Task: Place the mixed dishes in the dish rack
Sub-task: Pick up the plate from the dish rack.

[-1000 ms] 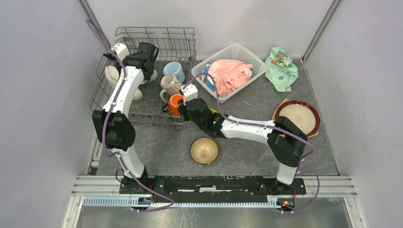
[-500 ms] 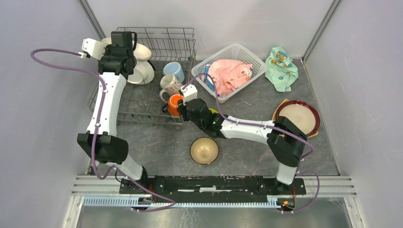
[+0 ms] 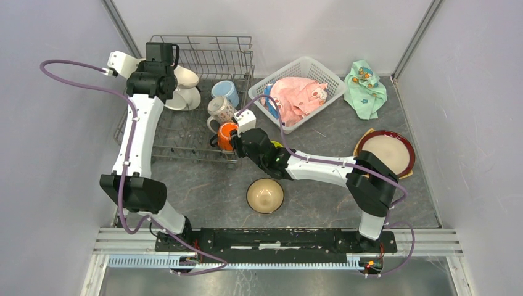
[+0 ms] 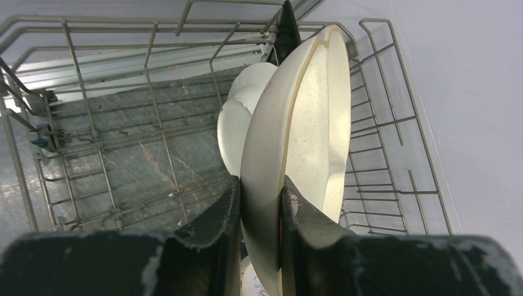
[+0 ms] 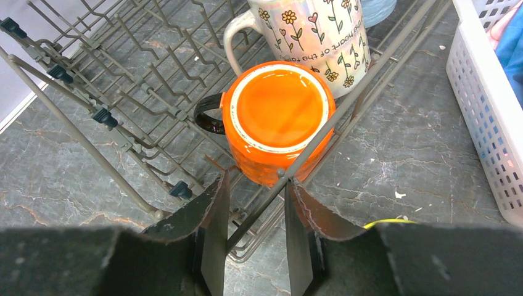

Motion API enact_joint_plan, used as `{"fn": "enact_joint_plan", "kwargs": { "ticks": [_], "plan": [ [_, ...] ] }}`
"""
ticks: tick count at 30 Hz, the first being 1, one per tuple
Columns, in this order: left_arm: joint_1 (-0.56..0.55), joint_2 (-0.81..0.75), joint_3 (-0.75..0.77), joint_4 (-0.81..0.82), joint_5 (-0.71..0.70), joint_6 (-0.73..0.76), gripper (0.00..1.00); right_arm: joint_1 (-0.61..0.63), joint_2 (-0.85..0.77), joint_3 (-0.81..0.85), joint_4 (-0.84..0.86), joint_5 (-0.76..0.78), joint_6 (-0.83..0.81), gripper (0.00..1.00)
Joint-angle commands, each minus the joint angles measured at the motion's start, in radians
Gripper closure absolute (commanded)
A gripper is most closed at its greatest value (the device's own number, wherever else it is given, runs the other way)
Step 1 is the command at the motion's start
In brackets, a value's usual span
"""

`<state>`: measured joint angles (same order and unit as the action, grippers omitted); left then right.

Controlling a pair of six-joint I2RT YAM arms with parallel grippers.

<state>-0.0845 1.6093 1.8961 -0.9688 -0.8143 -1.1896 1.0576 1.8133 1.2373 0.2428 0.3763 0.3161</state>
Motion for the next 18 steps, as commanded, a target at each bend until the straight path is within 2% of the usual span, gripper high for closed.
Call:
{"fn": "enact_joint_plan", "kwargs": {
  "ticks": [1, 11, 18],
  "plan": [
    [0.005, -0.120, 0.092, 0.156, -0.130, 0.024, 0.98, 0.081, 0.074, -0.027, -0.080, -0.290, -0.144, 1.00],
    [0.006, -0.178, 0.035, 0.041, -0.222, 0.033, 0.98, 0.080, 0.075, -0.025, -0.076, -0.302, -0.134, 1.00],
    [0.005, -0.160, 0.028, 0.051, -0.261, 0.109, 0.98, 0.081, 0.066, -0.034, -0.074, -0.298, -0.134, 1.00]
  ]
}}
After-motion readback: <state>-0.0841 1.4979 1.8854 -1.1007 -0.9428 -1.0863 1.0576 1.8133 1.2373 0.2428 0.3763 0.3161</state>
